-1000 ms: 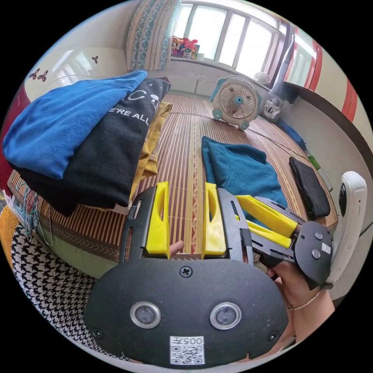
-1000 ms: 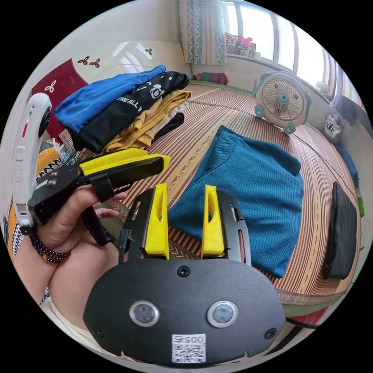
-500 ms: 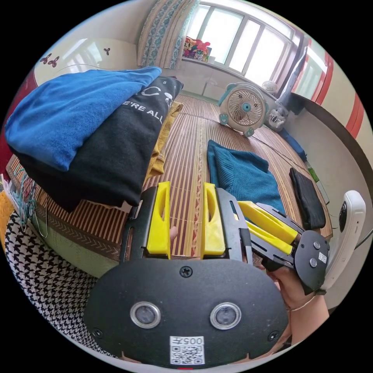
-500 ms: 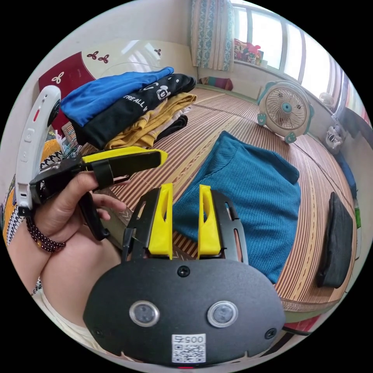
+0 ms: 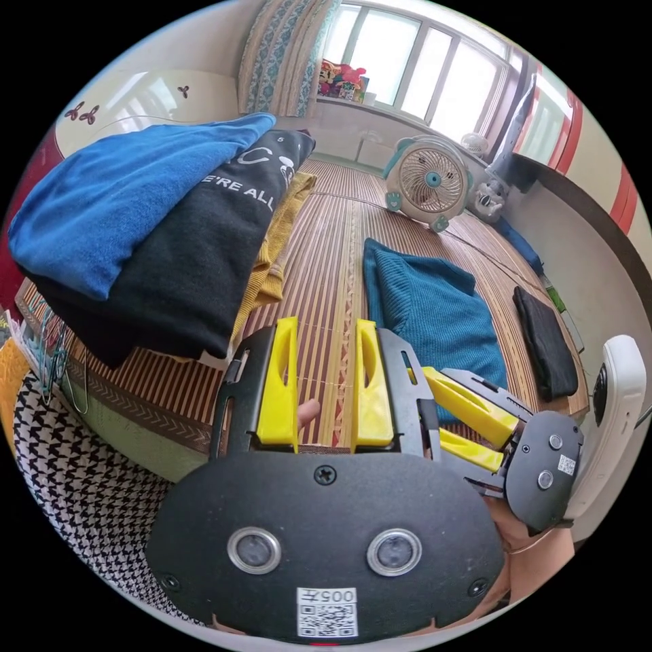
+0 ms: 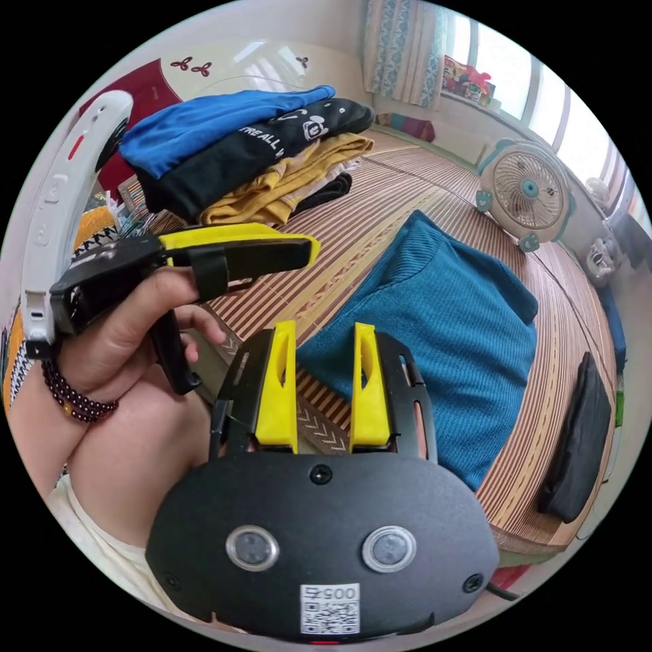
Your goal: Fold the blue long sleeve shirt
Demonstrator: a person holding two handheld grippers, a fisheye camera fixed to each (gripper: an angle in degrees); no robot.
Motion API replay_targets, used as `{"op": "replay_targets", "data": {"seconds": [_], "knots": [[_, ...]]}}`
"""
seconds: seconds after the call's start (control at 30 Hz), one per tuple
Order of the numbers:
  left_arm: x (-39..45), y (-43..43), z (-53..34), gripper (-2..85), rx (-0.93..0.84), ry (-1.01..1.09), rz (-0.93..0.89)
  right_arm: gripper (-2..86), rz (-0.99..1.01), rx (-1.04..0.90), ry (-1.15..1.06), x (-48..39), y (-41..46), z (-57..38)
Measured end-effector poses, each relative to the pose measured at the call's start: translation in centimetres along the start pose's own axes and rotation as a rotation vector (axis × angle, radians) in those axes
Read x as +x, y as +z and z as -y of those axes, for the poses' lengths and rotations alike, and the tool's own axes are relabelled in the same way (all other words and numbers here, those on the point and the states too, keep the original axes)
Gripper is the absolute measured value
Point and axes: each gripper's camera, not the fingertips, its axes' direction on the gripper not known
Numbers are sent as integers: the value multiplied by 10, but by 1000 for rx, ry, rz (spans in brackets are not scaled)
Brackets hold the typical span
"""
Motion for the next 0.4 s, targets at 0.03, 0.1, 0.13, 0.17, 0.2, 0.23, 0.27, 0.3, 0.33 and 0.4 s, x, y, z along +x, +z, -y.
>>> {"op": "replay_targets", "data": {"seconds": [0.03,0.1,0.13,0.17,0.2,0.23,0.27,0.3,0.33,0.4], "knots": [[0,1,0,124,-2,-9,-3,116,3,-5,-16,-3,0,0],[0,3,1,123,-6,-11,-4,121,9,-23,-49,-7,1,0],[0,4,2,123,-8,-4,2,128,7,-40,-71,-10,3,0],[1,4,2,123,-10,-1,5,130,-2,-53,-90,-12,4,0],[1,5,3,123,-14,5,6,131,-7,-59,-98,-13,5,0],[1,5,3,123,-17,6,5,132,-15,-71,-111,-15,7,0],[0,5,3,123,-16,4,3,132,-15,-84,-124,-16,9,0],[-1,5,3,123,-12,-5,-3,132,-15,-92,-130,-16,10,0],[-2,5,3,122,-7,-19,-14,132,-15,-109,-140,-17,13,1],[-4,5,3,122,-3,-37,-27,132,-28,-130,-155,-19,18,1]]}}
